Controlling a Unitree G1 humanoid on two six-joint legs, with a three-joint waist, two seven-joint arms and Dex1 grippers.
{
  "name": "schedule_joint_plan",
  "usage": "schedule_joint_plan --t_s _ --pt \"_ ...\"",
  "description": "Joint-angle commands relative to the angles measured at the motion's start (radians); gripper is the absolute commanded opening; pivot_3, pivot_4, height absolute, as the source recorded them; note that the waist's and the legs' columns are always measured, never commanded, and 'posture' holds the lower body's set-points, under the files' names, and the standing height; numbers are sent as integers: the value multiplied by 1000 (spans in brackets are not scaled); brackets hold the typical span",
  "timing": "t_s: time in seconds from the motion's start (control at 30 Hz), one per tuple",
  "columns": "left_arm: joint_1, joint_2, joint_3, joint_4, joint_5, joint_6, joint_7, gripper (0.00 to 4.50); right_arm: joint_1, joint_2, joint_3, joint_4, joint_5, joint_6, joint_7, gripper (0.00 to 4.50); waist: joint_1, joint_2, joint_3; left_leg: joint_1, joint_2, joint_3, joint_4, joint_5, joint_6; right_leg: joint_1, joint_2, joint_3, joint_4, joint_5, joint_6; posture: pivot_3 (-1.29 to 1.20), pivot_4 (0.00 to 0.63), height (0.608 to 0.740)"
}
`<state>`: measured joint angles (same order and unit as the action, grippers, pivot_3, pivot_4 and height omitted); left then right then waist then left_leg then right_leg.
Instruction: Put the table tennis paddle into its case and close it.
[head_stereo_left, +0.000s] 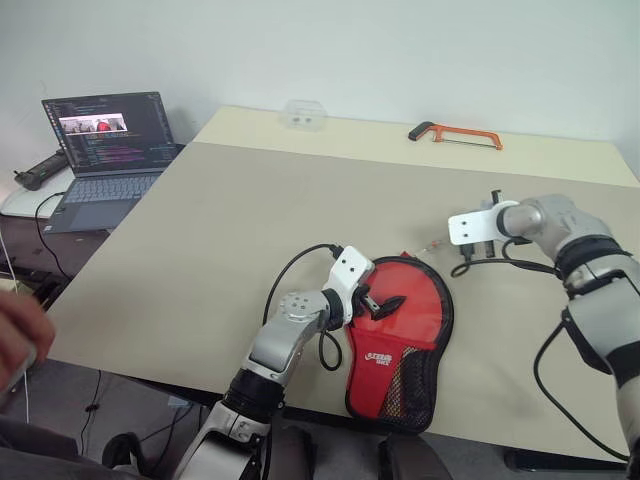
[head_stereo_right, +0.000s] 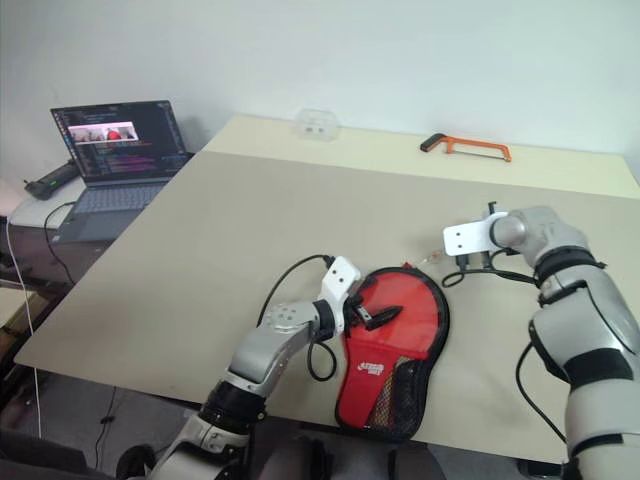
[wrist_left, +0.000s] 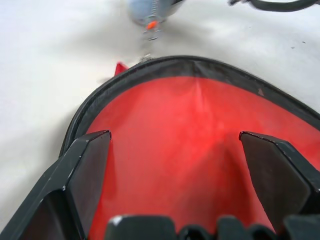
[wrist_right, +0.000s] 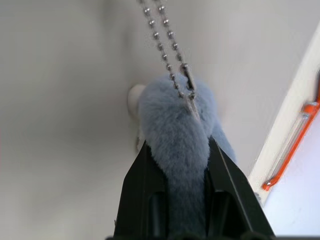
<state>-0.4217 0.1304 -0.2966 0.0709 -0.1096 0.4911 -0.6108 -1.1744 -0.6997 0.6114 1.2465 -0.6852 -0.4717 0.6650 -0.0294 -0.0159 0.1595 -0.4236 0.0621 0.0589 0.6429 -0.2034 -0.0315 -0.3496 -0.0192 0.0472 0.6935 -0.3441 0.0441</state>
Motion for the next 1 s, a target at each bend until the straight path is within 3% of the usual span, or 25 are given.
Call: schedule_joint_plan --t_s 0.03,0.2,0.33,0.5,0.73,1.0 --pt "30 29 2 49 9 38 -2 4500 49 -101 -11 -53 3 -42 93 333 2 0 0 0 0 -1 0 0 0 1 0 -1 -1 0 0 0 150 740" --pt "20 35 -9 58 8 38 -18 4500 220 -226 -65 -321 114 -85 325 332 8 0 0 9 0 -2 -4 -1 0 15 -1 -3 -13 0 0 0 150 740" --pt "7 30 -22 73 6 23 -35 4500 353 -260 -136 -562 211 25 433 330 10 1 -1 9 0 -3 -6 -1 0 16 -1 -3 -15 0 0 0 150 740" --pt "-52 3 -28 56 -40 -23 -117 4500 405 -240 -163 -661 195 105 432 330 9 0 -1 11 0 -3 -7 -1 -1 17 -1 -3 -15 0 0 0 150 740" --pt "-209 5 -56 -15 -113 45 -285 4500 419 -188 -160 -688 167 134 422 330 -1 -4 1 9 -1 -2 -8 0 -3 15 1 -4 -16 0 0 0 150 740" --pt "-266 -4 -163 124 28 29 -225 4500 408 -163 -175 -687 151 147 417 330 -6 -4 2 12 -1 1 -11 1 -5 15 3 -1 -17 -1 0 0 150 740"
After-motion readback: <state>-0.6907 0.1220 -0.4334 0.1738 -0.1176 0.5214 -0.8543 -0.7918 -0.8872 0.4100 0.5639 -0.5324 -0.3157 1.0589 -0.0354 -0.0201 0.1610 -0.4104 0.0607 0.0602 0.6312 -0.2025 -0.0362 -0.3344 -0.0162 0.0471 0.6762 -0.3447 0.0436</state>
